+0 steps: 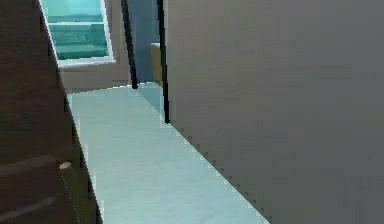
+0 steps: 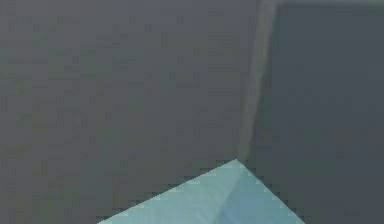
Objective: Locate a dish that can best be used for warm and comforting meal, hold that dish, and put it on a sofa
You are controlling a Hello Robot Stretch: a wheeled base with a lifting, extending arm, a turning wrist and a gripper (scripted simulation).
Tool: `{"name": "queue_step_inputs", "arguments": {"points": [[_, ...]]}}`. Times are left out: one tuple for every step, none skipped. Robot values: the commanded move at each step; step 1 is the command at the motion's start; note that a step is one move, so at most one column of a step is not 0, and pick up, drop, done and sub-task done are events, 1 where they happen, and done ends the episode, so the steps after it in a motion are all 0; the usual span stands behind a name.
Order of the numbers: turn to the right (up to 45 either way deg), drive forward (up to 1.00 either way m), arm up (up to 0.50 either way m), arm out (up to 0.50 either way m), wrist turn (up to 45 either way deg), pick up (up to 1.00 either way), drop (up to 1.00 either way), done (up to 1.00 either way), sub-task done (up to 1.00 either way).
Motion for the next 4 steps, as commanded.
{"name": "queue_step_inputs", "arguments": {"points": [[0.0, 1.00, 0.00, 0.00, 0.0, 0.00, 0.00, 0.00, 0.00], [15.0, 0.00, 0.00, 0.00, 0.0, 0.00, 0.00, 0.00, 0.00], [0.0, 0.05, 0.00, 0.00, 0.0, 0.00, 0.00, 0.00, 0.00], [-45.0, 0.00, 0.00, 0.00, 0.0, 0.00, 0.00, 0.00, 0.00]]}}
